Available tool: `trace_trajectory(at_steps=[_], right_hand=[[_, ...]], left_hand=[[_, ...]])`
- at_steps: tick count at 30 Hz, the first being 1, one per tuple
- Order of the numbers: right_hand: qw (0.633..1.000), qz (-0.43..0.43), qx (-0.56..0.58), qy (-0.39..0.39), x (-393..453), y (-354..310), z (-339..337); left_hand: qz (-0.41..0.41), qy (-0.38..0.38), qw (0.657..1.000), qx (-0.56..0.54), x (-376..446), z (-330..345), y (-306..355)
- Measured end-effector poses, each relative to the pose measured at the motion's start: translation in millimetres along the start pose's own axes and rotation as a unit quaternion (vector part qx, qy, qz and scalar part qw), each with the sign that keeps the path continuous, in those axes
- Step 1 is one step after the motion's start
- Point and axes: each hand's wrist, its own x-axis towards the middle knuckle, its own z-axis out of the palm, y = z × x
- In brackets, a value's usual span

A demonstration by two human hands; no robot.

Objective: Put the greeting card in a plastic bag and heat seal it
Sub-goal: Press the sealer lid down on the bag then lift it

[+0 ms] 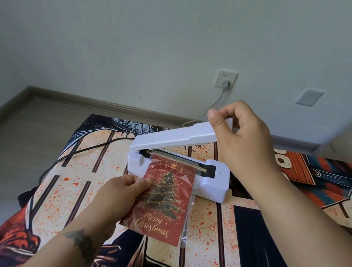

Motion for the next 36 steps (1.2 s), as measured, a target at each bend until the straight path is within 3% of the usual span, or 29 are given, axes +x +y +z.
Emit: trace_trajectory(at_steps=[12, 36], right_hand=[[0.997, 0.036, -0.044, -0.049, -8, 30, 9], [0.996, 0.041, -0.008, -0.08, -23, 67, 26]], left_hand=[[0.01, 0.001, 1.0, 0.006, 3, -1, -3], [-0.003, 0.004, 1.0, 0.005, 2, 0, 0]])
